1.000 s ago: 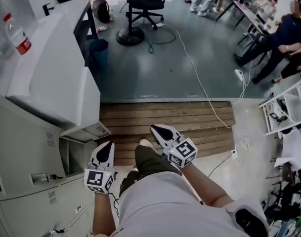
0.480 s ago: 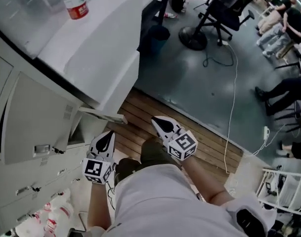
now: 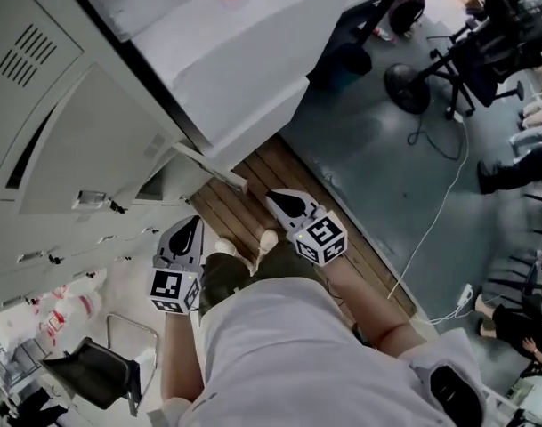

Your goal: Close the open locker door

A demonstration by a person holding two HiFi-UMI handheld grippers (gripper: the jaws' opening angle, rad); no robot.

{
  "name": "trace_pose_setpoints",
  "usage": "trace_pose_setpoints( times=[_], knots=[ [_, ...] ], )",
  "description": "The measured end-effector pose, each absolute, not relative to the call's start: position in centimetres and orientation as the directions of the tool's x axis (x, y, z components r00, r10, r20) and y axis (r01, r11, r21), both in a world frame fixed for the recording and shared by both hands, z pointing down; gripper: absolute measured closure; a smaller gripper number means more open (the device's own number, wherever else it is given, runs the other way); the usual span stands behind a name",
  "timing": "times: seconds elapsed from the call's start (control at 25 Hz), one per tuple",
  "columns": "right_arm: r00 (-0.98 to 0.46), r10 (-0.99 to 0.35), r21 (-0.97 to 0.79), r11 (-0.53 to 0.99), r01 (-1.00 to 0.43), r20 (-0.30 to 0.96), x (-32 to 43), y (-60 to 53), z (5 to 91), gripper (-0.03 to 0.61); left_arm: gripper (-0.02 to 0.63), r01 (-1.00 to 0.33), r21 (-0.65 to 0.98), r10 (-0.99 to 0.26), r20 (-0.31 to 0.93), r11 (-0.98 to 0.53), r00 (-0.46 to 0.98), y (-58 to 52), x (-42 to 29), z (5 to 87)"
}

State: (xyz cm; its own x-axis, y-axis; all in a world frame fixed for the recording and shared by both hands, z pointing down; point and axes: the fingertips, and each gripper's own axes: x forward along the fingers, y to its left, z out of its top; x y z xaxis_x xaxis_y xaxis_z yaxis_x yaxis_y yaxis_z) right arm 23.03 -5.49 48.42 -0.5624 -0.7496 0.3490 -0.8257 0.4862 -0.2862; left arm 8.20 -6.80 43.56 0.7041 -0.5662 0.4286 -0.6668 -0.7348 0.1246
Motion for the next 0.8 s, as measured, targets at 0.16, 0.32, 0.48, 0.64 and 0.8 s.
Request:
trace_pose_setpoints(
  times=[0.16, 0.32, 0.48, 0.64, 0.8],
  knots=[
    [-0.590, -0.716, -0.291, 0.514, -0.807, 0.373, 21.1, -6.2, 49.4, 0.546, 0.609, -0.685, 0.144, -0.577, 0.435, -0.714, 0.692, -7.0, 7.0, 44.2],
    [-0.587, -0.701, -0.273, 0.520, -0.809, 0.406, 20.2, -7.4, 50.5, 0.531, 0.609, -0.674, 0.162, -0.559, 0.439, -0.721, 0.704, -7.4, 6.5, 45.2],
    [-0.571, -0.690, -0.244, 0.520, -0.819, 0.444, 19.9, -8.7, 51.8, 0.512, 0.609, -0.678, 0.185, -0.557, 0.440, -0.711, 0.704, -8.1, 5.5, 46.2],
    [-0.554, -0.677, -0.225, 0.516, -0.827, 0.484, 19.8, -9.9, 53.7, 0.486, 0.609, -0.698, 0.221, -0.569, 0.440, -0.681, 0.695, -8.8, 4.0, 47.1],
    [-0.576, -0.634, -0.224, 0.549, -0.805, 0.516, 19.4, -10.8, 55.5, 0.468, 0.609, -0.712, 0.228, -0.577, 0.449, -0.664, 0.682, -9.1, 3.1, 47.7]
  ],
)
